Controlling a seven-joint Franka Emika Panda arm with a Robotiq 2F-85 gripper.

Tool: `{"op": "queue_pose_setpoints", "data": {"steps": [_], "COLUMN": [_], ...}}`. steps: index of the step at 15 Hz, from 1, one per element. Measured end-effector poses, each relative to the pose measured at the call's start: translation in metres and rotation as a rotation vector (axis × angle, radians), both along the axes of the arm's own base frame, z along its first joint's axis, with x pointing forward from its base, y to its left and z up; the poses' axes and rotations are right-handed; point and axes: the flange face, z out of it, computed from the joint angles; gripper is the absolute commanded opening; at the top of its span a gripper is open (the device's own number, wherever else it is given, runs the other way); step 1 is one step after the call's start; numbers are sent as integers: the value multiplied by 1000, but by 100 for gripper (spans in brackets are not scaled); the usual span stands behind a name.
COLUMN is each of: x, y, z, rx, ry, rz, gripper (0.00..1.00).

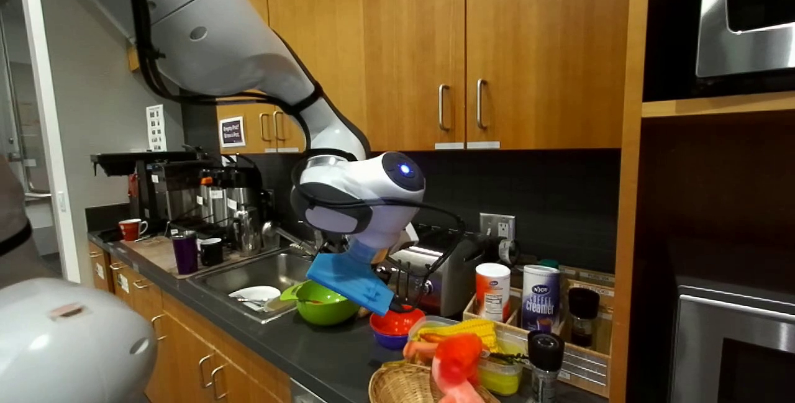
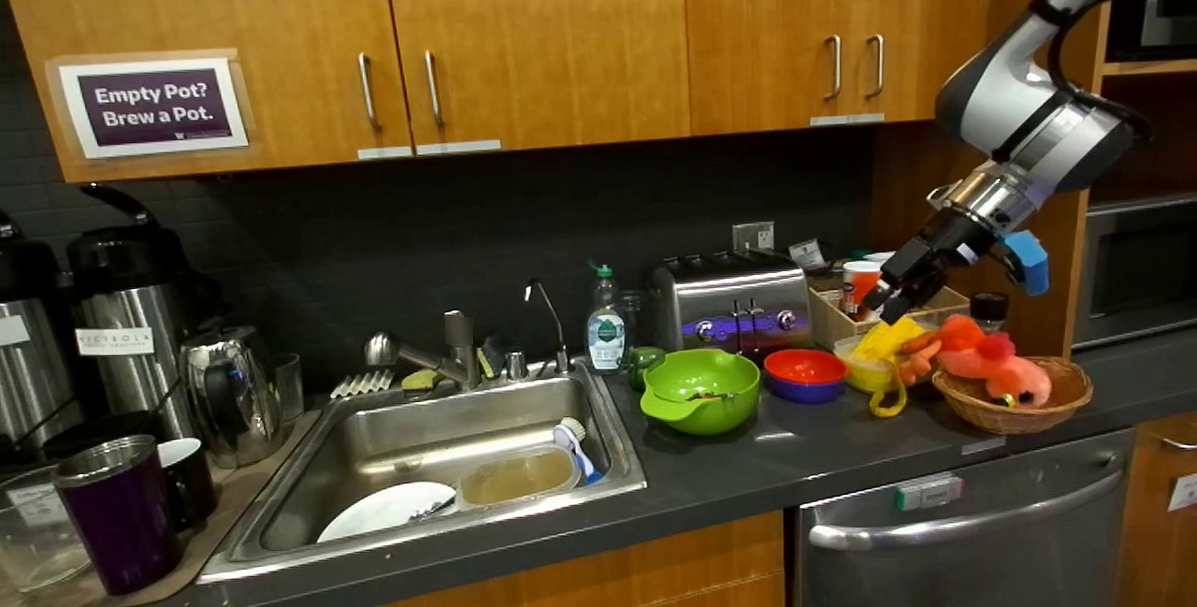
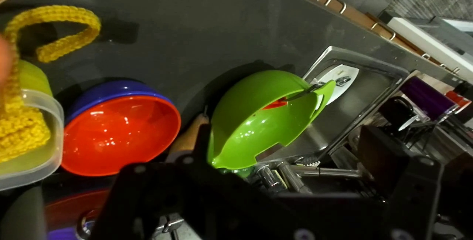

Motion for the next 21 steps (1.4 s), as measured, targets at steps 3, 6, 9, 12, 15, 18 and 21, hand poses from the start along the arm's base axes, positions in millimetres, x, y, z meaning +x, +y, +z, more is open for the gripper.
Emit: {"op": "queue_pose_setpoints", "data": {"steps": [3,6,9,12,15,18,21], "x": [2,8,21,36,48,59,64], "y": [11,28,49,72,92,107,115], "z": [-17,-33,-43,-49,-52,-54,-57], "rx": [48,88,112,114,115,126,158], "ry": [9,14,22,37,49,68,98], "rz": [16,47,86,142,192,217,223], "gripper": [100,100,100,100,100,100,100]}}
